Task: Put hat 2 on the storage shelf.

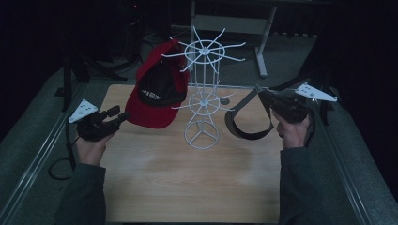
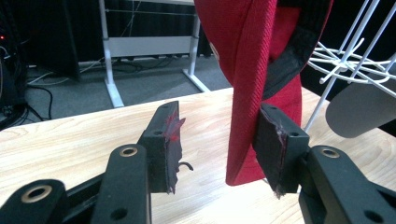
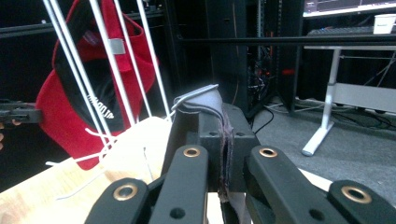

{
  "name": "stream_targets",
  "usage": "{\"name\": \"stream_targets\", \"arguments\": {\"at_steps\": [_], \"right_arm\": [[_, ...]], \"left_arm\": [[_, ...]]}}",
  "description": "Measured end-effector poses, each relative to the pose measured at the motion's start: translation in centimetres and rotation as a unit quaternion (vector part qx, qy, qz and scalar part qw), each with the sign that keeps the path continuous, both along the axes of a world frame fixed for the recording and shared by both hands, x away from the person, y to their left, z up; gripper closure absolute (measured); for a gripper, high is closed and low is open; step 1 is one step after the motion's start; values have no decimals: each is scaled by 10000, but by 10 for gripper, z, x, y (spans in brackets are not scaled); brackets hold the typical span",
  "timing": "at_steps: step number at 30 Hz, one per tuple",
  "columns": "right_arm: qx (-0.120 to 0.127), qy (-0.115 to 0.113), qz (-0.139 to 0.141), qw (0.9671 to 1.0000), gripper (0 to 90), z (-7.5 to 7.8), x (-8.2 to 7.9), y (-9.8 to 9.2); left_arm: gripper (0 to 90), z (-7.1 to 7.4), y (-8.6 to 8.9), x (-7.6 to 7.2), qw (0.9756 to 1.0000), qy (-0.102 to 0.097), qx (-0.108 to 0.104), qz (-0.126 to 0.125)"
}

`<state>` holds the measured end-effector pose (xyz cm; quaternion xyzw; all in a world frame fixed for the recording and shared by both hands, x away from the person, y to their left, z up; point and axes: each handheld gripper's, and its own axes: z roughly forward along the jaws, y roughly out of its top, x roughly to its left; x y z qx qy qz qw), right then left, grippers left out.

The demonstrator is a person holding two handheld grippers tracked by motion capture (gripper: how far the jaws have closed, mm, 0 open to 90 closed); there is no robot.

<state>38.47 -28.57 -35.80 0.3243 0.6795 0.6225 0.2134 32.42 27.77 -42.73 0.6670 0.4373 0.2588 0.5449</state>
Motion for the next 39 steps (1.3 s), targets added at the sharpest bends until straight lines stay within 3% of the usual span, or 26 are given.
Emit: {"name": "stream_targets", "arguments": {"at_steps": [26,39], "right_arm": [[-235,-461,437,9977,882,27,-32,8],[-172,-705,627,9954,882,47,-38,17]], "left_arm": [[531,-1,-1,1,10000,19,10,-6],[531,0,-1,1,10000,17,16,-8]]}}
